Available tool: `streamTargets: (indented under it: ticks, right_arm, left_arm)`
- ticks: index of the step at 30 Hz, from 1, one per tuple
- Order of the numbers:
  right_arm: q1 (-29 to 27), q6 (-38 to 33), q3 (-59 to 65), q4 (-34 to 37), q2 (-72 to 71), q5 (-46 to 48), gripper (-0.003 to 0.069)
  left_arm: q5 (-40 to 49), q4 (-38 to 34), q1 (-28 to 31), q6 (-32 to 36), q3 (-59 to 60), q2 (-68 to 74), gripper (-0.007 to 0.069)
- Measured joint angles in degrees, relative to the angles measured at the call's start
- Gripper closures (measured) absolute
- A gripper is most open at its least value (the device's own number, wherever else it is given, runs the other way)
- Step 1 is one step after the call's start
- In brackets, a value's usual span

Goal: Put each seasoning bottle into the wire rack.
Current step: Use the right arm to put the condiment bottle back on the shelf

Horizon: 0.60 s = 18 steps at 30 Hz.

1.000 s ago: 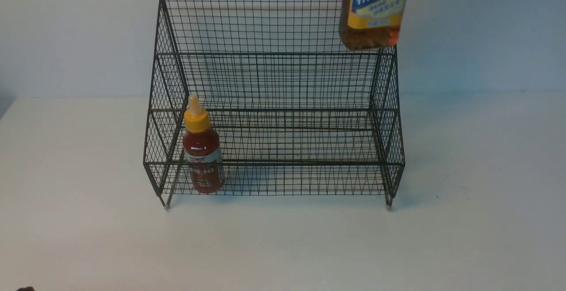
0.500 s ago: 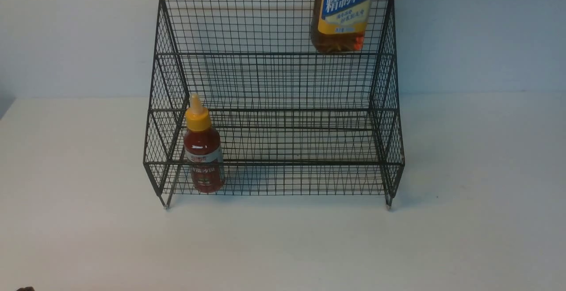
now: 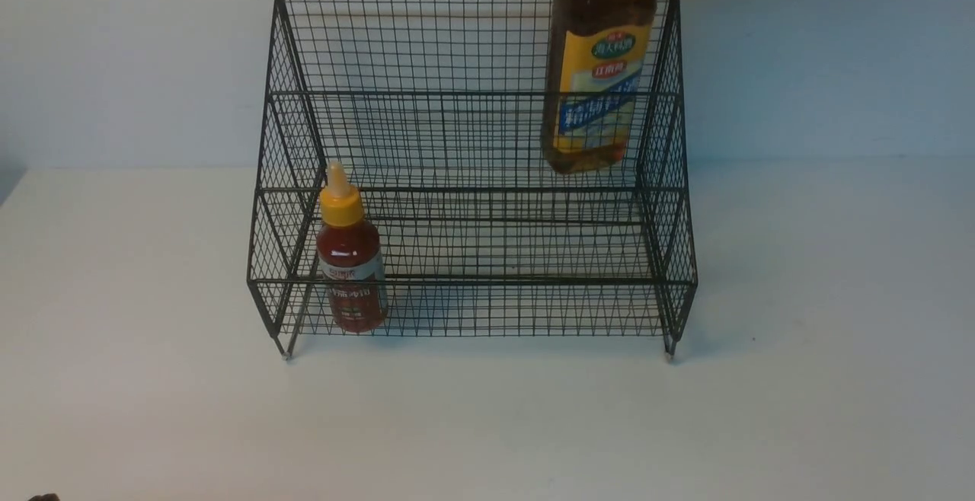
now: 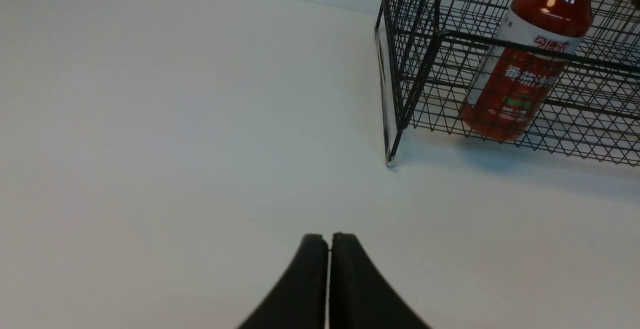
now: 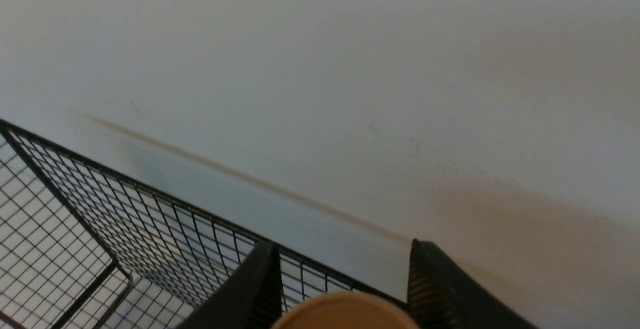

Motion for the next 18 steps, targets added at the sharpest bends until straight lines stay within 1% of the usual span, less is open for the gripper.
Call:
streamTargets:
  ticks: [4,7,18]
  right_arm:
    - [-0.1,0.7,-0.2,-0.4,0.0,1.4,0.0349]
    - [-0.2,2.9,-0.5,-1.1,0.0,2.2,0.0349]
    - [-0.4,6.7,-0.5,-1.4,4.0,1.9,0.0349]
  left_arm:
    - [0.0,0.0,0.0,0.0,0.0,0.0,0.0629]
    - [0.0,0.0,0.0,0.0,0.0,0.0,0.0629]
    - [0.0,0.0,0.0,0.0,0.0,0.0,0.0629]
